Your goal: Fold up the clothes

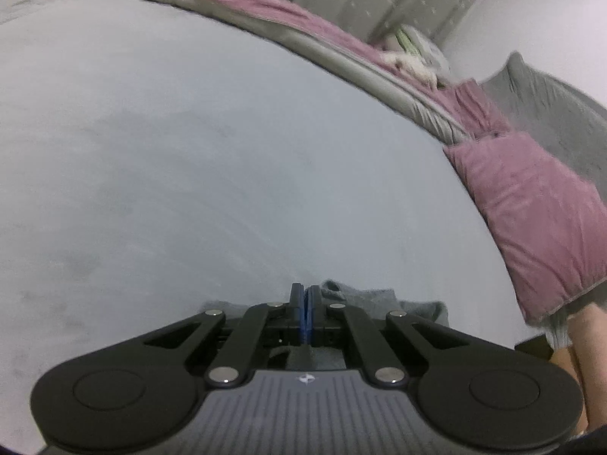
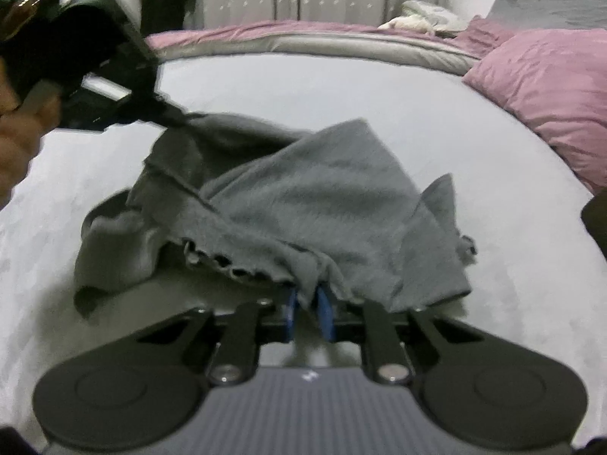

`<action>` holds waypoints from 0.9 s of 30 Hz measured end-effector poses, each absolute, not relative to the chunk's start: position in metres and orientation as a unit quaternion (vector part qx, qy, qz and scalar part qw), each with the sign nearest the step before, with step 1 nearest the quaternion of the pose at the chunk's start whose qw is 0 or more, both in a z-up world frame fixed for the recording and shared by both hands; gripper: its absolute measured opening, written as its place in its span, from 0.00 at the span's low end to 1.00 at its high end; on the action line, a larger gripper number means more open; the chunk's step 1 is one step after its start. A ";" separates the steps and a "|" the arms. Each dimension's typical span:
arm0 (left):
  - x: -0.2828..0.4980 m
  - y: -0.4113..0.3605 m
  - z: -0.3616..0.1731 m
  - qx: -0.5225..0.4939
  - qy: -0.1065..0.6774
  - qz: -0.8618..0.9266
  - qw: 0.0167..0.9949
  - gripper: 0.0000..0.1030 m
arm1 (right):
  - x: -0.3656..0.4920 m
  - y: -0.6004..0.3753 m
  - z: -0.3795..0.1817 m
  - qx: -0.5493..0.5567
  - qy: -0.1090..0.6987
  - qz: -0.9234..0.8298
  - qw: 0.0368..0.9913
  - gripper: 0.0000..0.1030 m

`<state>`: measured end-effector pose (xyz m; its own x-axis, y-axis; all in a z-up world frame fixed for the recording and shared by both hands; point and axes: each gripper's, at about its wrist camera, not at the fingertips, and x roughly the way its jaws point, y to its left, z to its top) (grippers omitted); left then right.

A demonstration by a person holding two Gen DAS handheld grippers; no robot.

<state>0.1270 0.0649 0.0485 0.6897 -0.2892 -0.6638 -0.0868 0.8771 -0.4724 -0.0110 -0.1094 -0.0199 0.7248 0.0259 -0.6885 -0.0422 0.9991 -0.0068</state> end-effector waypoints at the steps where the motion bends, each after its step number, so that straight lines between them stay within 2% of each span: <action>1: 0.122 0.067 0.053 -0.243 0.383 -0.052 0.890 0.00 | -0.012 -0.111 -0.017 -0.007 0.364 0.016 0.931 0.11; 14: 0.036 0.101 0.085 -0.266 0.343 -0.011 0.901 0.00 | -0.031 -0.132 0.023 0.029 0.264 0.002 0.964 0.09; 27: -0.045 0.076 0.038 -0.223 0.420 -0.039 0.879 0.00 | -0.056 -0.161 0.039 0.057 0.245 -0.011 0.968 0.09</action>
<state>-0.0452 0.0755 0.0375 0.6448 -0.2563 -0.7201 -0.1184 0.8972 -0.4254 -0.0559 -0.1609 0.0390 0.8796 0.0069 -0.4757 0.0494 0.9932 0.1058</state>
